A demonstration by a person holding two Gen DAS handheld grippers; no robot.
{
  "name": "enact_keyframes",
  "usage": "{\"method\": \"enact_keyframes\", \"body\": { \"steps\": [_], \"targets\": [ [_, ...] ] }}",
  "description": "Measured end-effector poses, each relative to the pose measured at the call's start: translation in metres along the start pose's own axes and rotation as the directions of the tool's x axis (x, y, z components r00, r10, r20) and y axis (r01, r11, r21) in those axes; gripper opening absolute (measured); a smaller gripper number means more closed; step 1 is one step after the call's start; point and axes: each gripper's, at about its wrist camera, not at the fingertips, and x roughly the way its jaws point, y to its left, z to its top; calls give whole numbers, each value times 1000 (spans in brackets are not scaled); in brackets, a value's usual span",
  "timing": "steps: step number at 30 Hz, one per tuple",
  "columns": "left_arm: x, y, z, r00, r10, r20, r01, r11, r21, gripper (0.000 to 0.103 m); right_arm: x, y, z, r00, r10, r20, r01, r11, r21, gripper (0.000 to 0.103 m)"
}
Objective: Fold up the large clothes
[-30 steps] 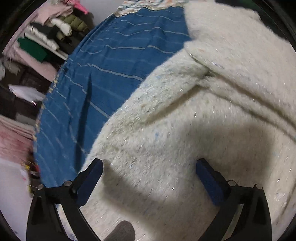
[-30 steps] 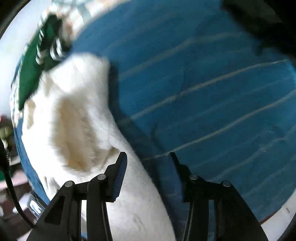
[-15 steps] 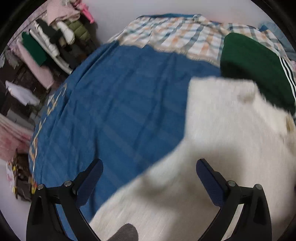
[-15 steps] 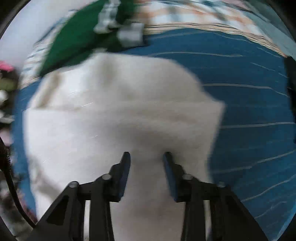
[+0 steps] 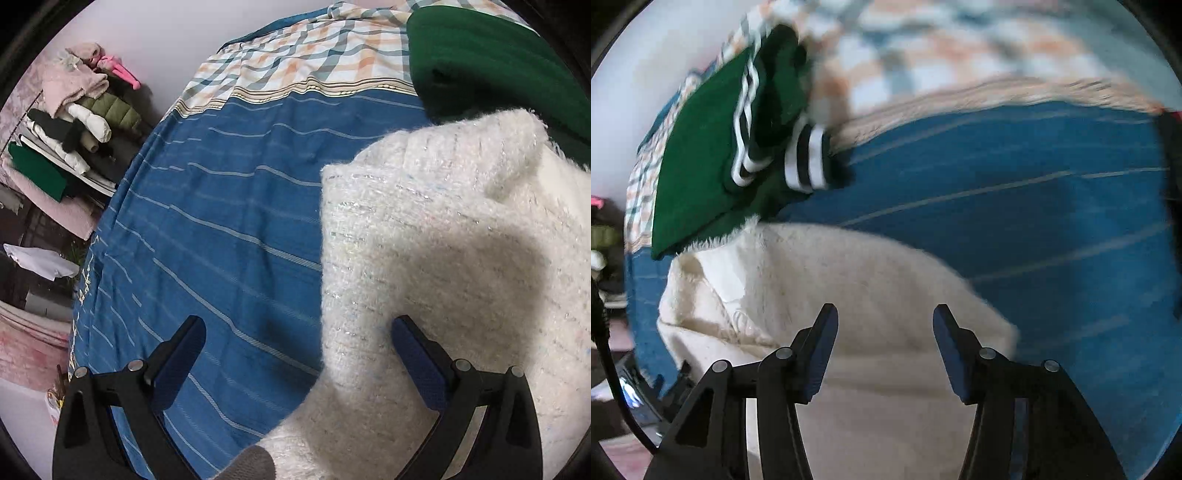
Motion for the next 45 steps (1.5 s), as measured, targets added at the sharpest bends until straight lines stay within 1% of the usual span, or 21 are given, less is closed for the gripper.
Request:
{"method": "enact_keyframes", "body": {
  "steps": [3, 5, 7, 11, 12, 14, 18, 21, 23, 26, 28, 32, 33, 34, 35, 37, 40, 42, 43, 44, 45],
  "targets": [
    [1, -1, 4, 1000, 10, 0, -10, 1000, -2, 103, 39, 4, 5, 993, -76, -89, 76, 997, -5, 55],
    [0, 0, 7, 1000, 19, 0, -19, 1000, 4, 103, 37, 17, 3, 991, -133, -25, 132, 991, -36, 32],
    [-2, 0, 8, 1000, 19, -3, -19, 1000, 4, 103, 26, 24, -1, 985, -169, 41, 170, 985, -38, 21],
    [0, 4, 8, 1000, -12, -19, 12, 1000, -9, 103, -6, 8, 1, 966, -183, 185, 172, 982, 74, 19],
    [2, 5, 9, 999, -27, -24, 27, 1000, -13, 103, -9, 1, 3, 963, -187, 196, 169, 980, 103, 19],
    [3, 5, 10, 999, -33, -28, 32, 999, -9, 103, 8, -12, 12, 980, -148, 132, 127, 979, 158, 19],
    [-13, 11, 16, 999, -45, -25, 45, 999, -8, 103, 8, -10, 23, 992, -120, 33, 114, 982, 153, 29],
    [-38, 22, 25, 998, -50, 48, 51, 998, -26, 103, -34, 6, 8, 991, -100, 87, 93, 992, 88, 33],
    [-41, 22, 30, 997, -37, 66, 39, 999, -23, 103, -67, 14, -20, 988, -81, 132, 77, 996, 40, 34],
    [-16, 14, 34, 1000, -17, 26, 17, 1000, -11, 103, -94, 16, -71, 992, -63, 112, 63, 998, -4, 37],
    [10, 5, 31, 999, -17, -35, 17, 1000, 3, 103, -95, 4, -93, 993, -80, 86, 83, 996, -28, 73],
    [8, 10, 30, 999, -35, -35, 35, 999, -22, 103, -55, -32, -101, 998, -62, -26, 64, 997, 53, 77],
    [0, 14, 30, 999, -36, -29, 36, 999, -25, 103, -46, -41, -98, 998, -49, -44, 52, 996, 67, 68],
    [-6, 17, 29, 999, -42, -25, 41, 999, -34, 103, -38, -45, -100, 999, -25, -43, 28, 997, 71, 19],
    [-13, 22, 28, 998, -54, -16, 53, 998, -46, 103, -39, -44, -101, 1000, -8, -22, 9, 997, 71, 5],
    [-30, 31, 25, 997, -72, 10, 72, 995, -63, 103, -53, -32, -102, 997, -47, 64, 45, 999, 28, 5],
    [-38, 32, 19, 997, -71, 25, 72, 996, -49, 103, -90, -18, -100, 977, -84, 196, 89, 996, -17, 5],
    [-23, 22, 13, 999, -42, 0, 42, 999, -19, 103, -86, -20, -93, 976, -138, 169, 140, 990, 0, 6],
    [-11, 16, 10, 999, -26, -29, 26, 1000, 1, 103, -76, -23, -90, 974, -179, 140, 180, 984, 2, 10],
    [-1, 11, 6, 998, -20, -60, 21, 1000, 18, 103, -62, -24, -88, 973, -213, 90, 215, 977, -12, 17],
    [6, 9, 2, 996, -26, -88, 28, 999, 16, 103, -50, -26, -88, 967, -253, 25, 253, 967, -1, 35]
  ]
}}
